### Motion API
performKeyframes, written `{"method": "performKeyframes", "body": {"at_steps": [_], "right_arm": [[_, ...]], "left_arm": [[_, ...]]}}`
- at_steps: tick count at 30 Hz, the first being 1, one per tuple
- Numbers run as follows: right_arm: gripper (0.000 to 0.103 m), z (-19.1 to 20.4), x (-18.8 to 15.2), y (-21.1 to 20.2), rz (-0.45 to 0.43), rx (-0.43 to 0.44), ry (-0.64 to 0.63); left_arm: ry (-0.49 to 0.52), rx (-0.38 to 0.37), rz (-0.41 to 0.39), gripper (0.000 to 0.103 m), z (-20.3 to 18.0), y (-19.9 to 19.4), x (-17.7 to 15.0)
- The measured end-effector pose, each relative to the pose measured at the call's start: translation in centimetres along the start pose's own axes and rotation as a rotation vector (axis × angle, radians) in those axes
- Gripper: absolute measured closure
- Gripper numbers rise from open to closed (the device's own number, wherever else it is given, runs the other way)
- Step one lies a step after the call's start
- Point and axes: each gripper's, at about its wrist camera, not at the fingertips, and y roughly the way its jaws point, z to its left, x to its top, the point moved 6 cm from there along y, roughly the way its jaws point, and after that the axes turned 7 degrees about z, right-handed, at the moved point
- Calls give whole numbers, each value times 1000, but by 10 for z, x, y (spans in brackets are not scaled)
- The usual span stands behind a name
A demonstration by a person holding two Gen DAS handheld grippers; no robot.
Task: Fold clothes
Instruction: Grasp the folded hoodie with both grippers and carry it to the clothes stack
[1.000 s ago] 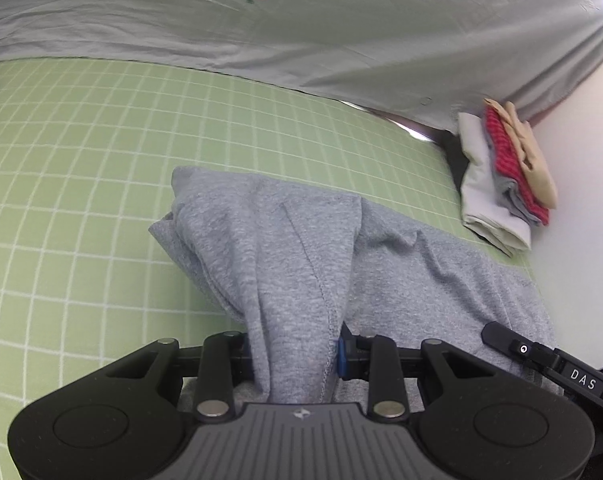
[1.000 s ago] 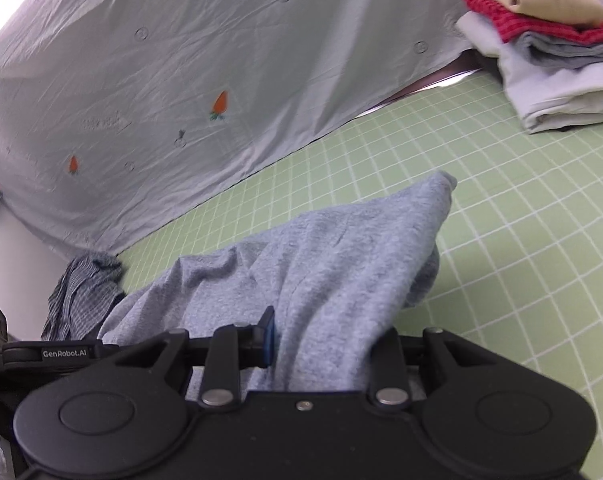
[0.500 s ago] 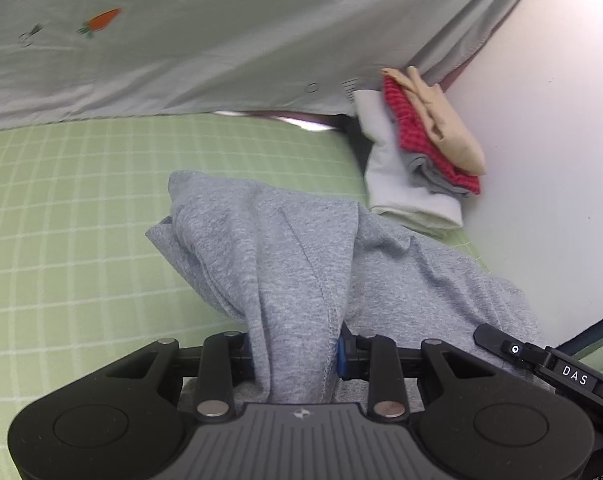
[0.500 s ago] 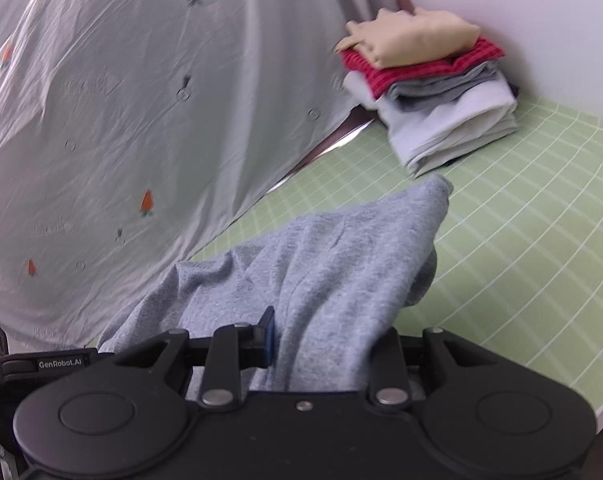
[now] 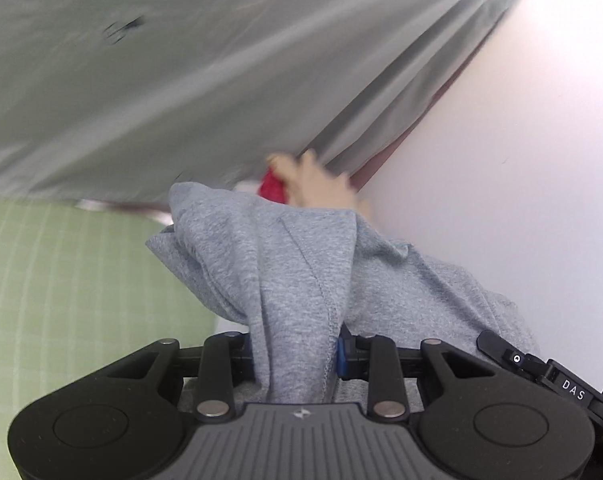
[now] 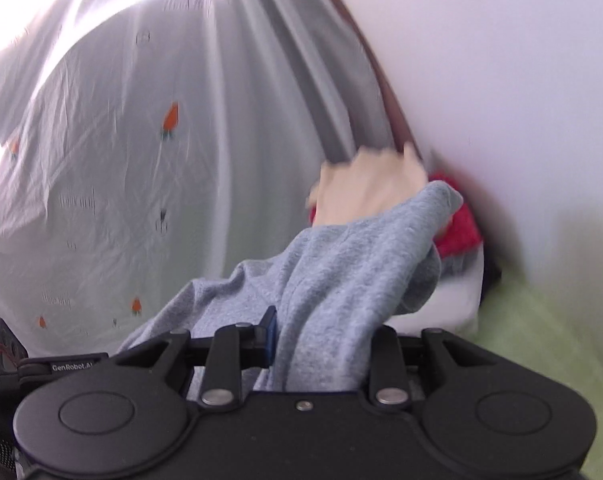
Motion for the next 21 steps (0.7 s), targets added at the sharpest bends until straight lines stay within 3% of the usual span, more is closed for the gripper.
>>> {"method": "performKeyframes", "body": {"at_steps": [4, 9, 11, 15, 16, 18, 21], "right_arm": [[75, -18, 56, 30, -89, -2, -44], [75, -40, 126, 70, -199, -6, -98], [75, -45, 141, 107, -209, -39, -135], [69, -62, 140, 196, -128, -206, -227], [61, -65, 134, 208, -109, -255, -257], [50, -69, 121, 229, -78, -348, -316], [40, -71, 113, 218, -100, -368, -332]], "left_arm": [[65, -23, -75, 71, -39, 34, 61], [153, 55, -141, 70, -50, 93, 122], [166, 98, -142, 69, -40, 125, 141], [123, 204, -41, 67, 0, 188, 145], [114, 228, -17, 67, 10, 201, 143], [101, 246, 5, 65, 20, 213, 139], [92, 232, 1, 63, 24, 216, 132]]}}
